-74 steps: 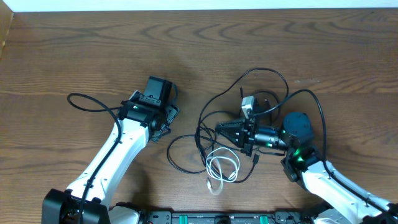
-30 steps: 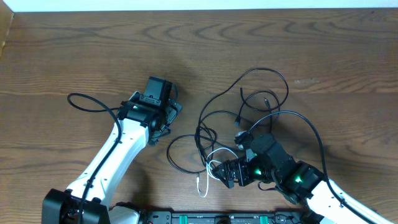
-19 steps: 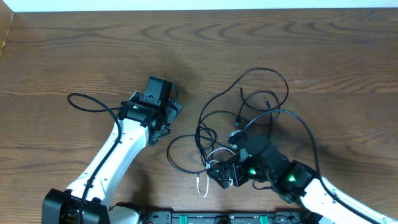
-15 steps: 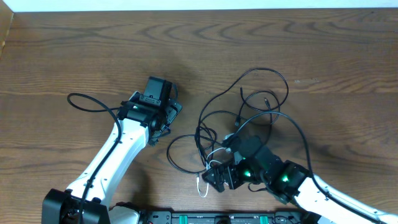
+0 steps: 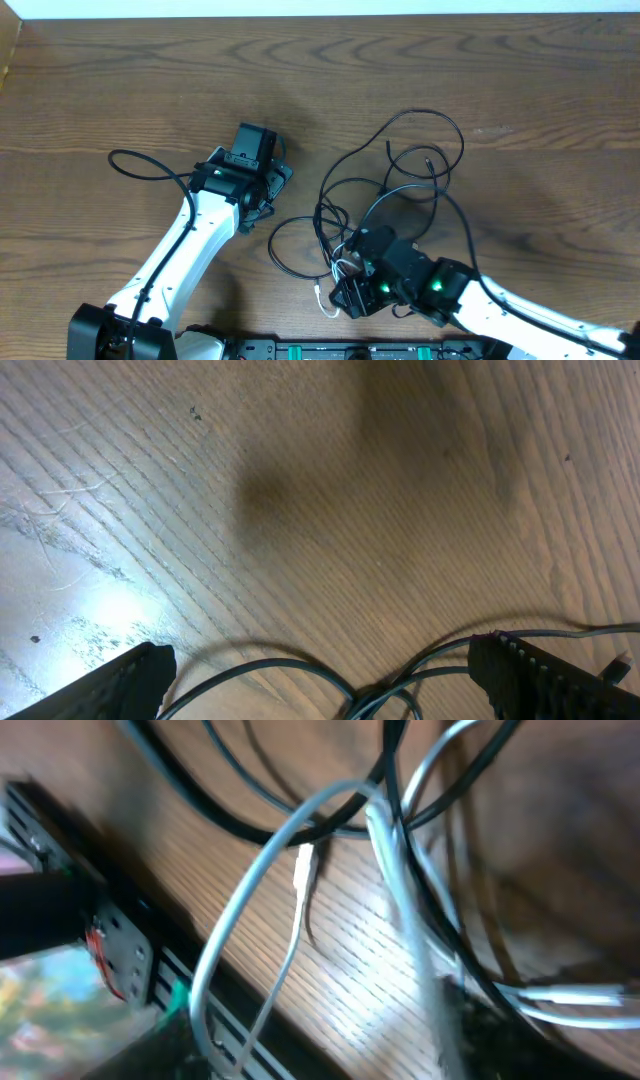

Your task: Untangle cables

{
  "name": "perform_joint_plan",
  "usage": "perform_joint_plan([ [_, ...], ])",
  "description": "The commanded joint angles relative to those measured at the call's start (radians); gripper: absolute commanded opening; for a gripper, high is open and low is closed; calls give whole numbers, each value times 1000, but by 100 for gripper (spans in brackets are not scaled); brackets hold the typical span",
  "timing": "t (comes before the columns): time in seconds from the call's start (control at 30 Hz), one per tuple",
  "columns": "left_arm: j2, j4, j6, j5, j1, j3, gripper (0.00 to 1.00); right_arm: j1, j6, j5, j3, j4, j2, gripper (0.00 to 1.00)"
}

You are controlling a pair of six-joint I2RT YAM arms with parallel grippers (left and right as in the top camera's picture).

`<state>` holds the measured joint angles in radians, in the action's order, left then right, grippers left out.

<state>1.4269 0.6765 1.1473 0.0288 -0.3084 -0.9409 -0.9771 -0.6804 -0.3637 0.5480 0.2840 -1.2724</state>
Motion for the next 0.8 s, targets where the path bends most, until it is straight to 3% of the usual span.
perform_joint_plan([
  [0.0, -10, 3, -10, 10, 4, -5, 98, -14, 34, 18, 53, -1, -21, 50],
  [0.03, -10, 3, -10, 10, 4, -5, 98, -14, 43, 18, 59, 1, -29, 43],
  [0.13, -9, 4, -10, 10, 4, -5, 98, -14, 57, 17, 68, -1, -49, 8],
  [0.17, -10, 4, -10, 10, 4, -5, 98, -14, 74, 17, 72, -5, -50, 2],
  [0.27, -10, 4, -10, 10, 4, -5, 98, -7, 119, 6, 111, -12, -43, 1],
  [0.53, -10, 4, -10, 10, 4, -5, 98, 41, 311, -282, 363, 44, 54, 1],
  [0.63, -10, 3, -10, 10, 4, -5, 98, 64, 404, -216, 457, 157, 118, 1],
  [0.77, -10, 4, -10, 10, 4, -5, 98, 117, 507, 22, 562, 347, 197, 1],
])
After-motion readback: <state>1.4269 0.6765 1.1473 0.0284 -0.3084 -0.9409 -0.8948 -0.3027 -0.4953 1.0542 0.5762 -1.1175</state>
